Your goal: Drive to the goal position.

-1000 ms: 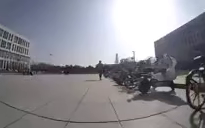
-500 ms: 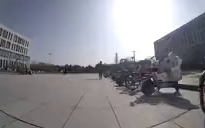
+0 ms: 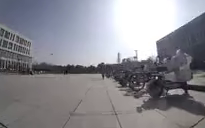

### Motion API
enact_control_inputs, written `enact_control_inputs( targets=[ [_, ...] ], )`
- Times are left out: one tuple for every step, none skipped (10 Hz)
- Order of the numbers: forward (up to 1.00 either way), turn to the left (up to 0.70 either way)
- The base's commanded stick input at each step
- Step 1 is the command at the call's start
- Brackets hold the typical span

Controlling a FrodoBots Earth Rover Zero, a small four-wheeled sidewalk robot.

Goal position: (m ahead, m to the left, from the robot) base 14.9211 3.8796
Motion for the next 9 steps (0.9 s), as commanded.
enact_control_inputs(
  targets=[
    [0.5, 0.0],
    [0.5, 0.0],
    [0.5, 0.0],
    [0.5, 0.0],
    [0.5, 0.0],
    [0.5, 0.0],
    [0.5, 0.0],
    [0.5, 0.0],
    [0.5, 0.0]
  ],
)
